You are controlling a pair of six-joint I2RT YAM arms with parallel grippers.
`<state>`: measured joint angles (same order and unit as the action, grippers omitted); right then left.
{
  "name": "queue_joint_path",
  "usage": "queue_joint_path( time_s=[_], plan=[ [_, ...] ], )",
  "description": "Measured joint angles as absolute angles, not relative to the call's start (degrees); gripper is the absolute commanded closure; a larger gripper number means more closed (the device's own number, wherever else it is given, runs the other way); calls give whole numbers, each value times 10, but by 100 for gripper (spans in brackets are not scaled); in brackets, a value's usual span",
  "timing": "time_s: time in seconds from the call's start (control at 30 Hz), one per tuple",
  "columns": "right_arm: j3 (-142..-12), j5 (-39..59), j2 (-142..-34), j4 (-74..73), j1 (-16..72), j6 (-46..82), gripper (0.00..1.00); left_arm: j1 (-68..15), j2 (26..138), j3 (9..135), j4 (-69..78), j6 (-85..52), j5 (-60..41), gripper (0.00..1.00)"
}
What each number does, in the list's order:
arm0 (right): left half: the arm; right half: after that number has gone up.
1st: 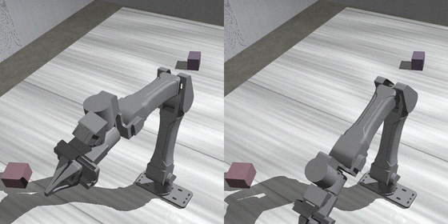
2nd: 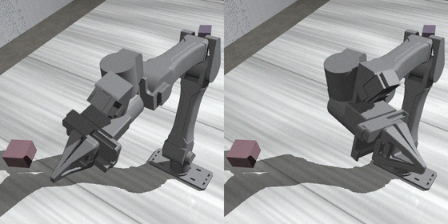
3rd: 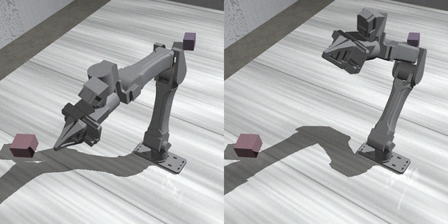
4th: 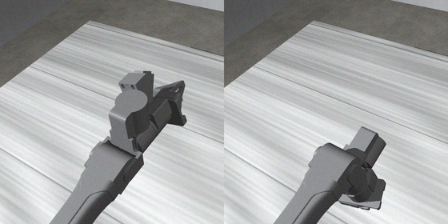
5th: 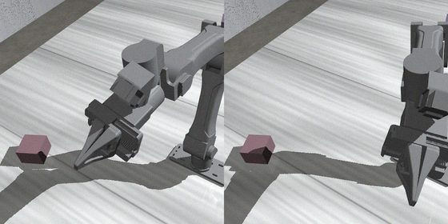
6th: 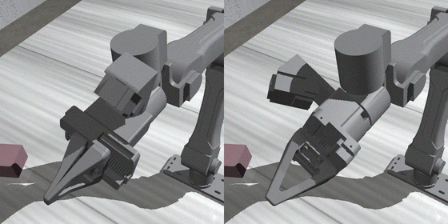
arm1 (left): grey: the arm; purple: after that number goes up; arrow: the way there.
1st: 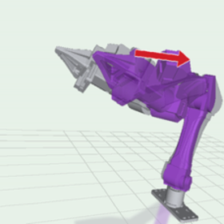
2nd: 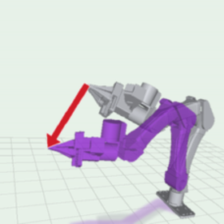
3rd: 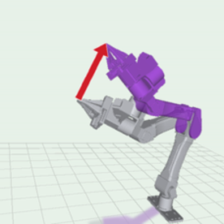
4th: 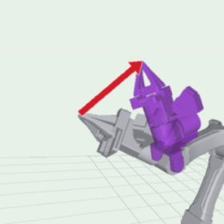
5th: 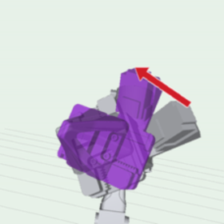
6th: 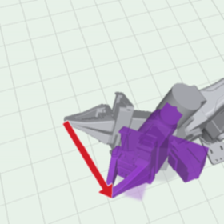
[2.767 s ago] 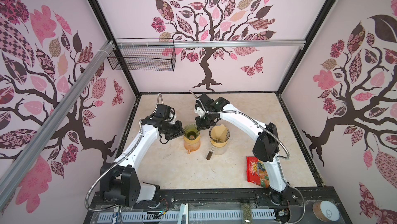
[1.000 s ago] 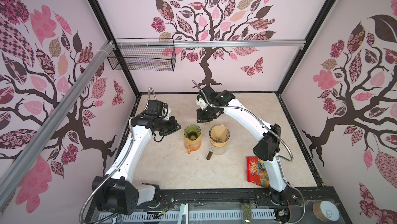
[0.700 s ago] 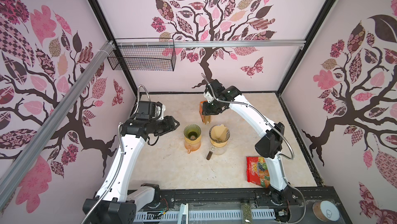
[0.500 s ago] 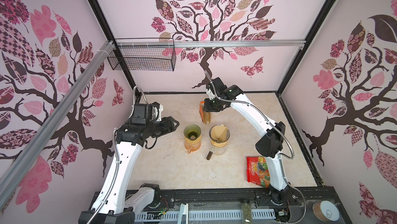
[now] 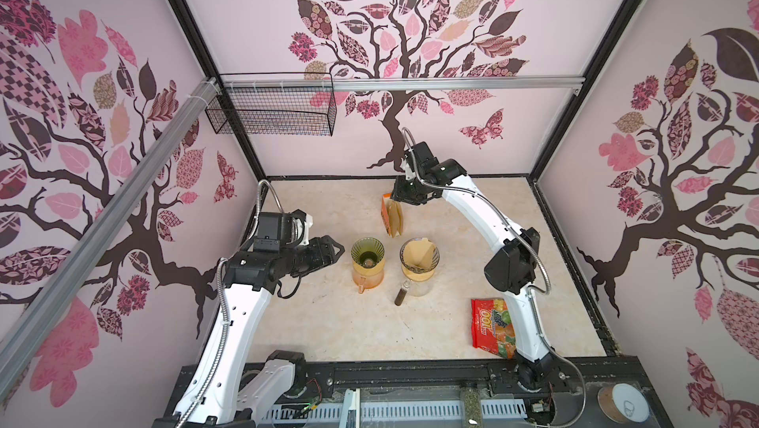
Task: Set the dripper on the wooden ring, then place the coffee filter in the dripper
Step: 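Open the right gripper, move it to the COFFEE filter box while left withdraws, then lower the right gripper into the filter box and pinch a paper filter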
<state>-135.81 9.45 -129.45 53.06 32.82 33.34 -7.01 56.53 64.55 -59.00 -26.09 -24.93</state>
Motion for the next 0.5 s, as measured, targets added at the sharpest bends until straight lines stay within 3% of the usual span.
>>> queue_joint_path(
  time_s=[0.5],
  plan=[
    [-1360,116,-1387,495,329,386,64,-70,559,621,-584,-270,-263,26]
  ],
)
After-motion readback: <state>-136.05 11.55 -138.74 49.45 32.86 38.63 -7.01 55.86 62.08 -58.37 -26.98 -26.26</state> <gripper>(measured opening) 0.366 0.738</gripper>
